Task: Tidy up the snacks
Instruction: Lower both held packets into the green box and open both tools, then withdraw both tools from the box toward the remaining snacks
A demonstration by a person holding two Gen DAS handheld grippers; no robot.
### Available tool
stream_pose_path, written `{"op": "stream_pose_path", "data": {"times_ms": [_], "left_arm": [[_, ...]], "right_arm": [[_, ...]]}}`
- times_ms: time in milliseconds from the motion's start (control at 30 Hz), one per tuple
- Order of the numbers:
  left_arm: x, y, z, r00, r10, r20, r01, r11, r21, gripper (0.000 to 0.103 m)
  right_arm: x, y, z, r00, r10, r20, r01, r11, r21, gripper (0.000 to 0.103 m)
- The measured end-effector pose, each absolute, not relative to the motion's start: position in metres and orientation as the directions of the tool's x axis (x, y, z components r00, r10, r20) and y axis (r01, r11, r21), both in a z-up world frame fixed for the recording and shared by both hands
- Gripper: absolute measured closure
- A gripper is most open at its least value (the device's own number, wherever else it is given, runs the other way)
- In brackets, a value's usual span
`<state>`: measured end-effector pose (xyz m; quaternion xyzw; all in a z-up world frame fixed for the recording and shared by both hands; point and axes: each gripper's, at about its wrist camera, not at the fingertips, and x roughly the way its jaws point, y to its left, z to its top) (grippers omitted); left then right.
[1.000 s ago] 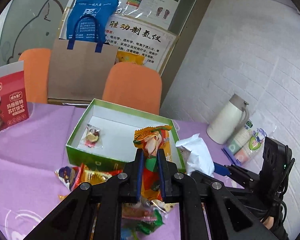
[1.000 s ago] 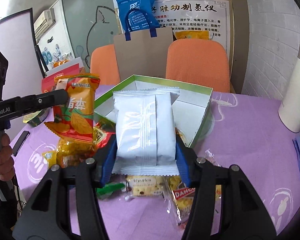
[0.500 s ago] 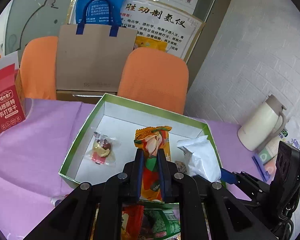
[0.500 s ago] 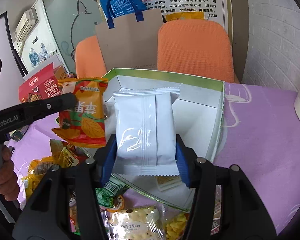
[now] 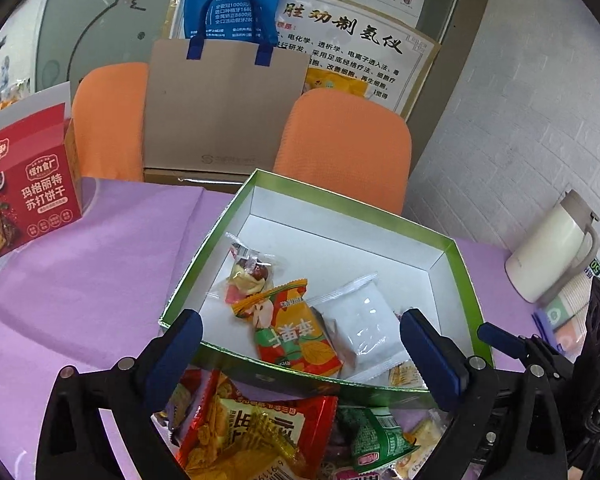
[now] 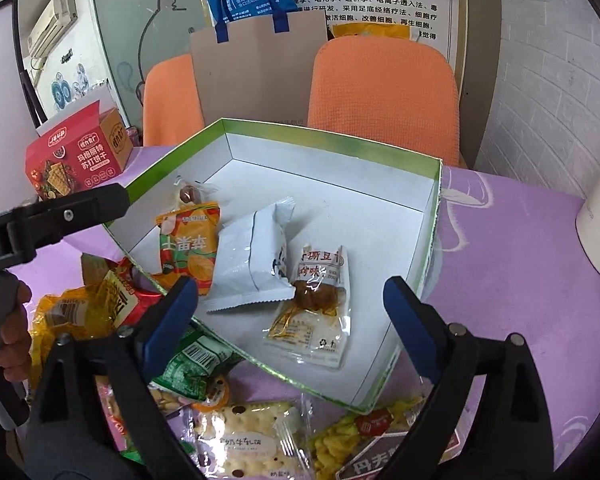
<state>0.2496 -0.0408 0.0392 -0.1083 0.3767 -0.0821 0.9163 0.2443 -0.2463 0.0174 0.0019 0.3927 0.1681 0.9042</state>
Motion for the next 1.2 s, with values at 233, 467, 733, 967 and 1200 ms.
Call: {"op": "stream_pose_path", "data": {"times_ms": [233,467,733,967,1200], "left_arm": [[0.196,-0.044,0.079,0.76,-0.285,-0.585,0.183,0.956,-0.229,0.002],[0.121,-0.049,0.087,0.775,-0.307,-0.553,0.275,0.951,-0.142,0.002],[0.064,-0.024,0.045,0.767,-0.262,-0.586,0.214,0.965,-0.151,0.002],[0.041,-0.002,0.019,0.735,-0.291,-0.612,0.19,0.955,-0.227,0.002],[0.035,-0.007,0.01,0.714,-0.325,-0.621,0.224,0.945,-0.238,0.006]], "right_arm": [[0.2,-0.254,0.052,0.658,0.337,-0.673,-0.321,0.935,0.154,0.008],[0.133,-0.263,0.074,0.705,0.351,-0.616,-0.351,0.928,0.127,0.003],[0.092,-0.258,0.046,0.649,0.401,-0.647,-0.37,0.909,0.192,0.002],[0.093,-0.214,0.014,0.596,0.396,-0.699,-0.452,0.885,0.117,0.008],[0.118,-0.178,-0.011,0.53,0.409,-0.743,-0.485,0.865,0.129,0.027]]}}
